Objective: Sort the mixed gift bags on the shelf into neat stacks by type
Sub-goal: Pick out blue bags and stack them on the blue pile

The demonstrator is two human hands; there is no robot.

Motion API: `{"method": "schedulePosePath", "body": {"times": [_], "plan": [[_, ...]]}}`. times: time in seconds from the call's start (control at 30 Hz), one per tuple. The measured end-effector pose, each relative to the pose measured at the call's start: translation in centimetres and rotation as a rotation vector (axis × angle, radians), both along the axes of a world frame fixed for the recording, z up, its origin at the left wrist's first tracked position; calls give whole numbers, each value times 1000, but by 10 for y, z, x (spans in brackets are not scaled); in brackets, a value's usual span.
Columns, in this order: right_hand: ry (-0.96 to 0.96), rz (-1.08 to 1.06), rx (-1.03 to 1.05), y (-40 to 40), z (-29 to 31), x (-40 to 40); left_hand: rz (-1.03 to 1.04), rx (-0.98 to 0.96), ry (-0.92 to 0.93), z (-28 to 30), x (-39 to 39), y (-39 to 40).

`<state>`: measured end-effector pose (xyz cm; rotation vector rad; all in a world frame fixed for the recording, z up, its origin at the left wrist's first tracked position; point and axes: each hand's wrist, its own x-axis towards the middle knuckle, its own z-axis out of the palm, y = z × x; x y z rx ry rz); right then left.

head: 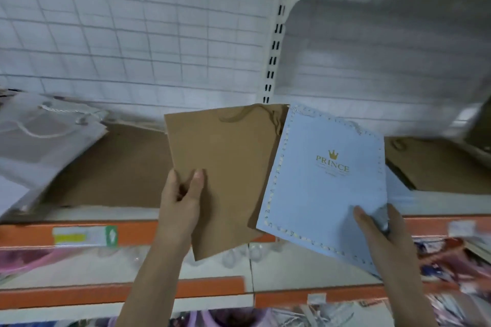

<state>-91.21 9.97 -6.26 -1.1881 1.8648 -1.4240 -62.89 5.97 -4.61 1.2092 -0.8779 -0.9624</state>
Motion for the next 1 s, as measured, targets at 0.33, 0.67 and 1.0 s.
{"method": "schedulePosePath", "body": {"times": [0.33, 0.67, 1.0], "plan": [[17, 16, 12, -3, -4, -90, 161, 29, -101, 8, -84, 3], [42, 22, 29, -52, -1, -130, 147, 34, 36, 8, -118, -53], [-19, -14, 41, -76, -9, -177, 49, 102, 60, 6, -175, -96]]}}
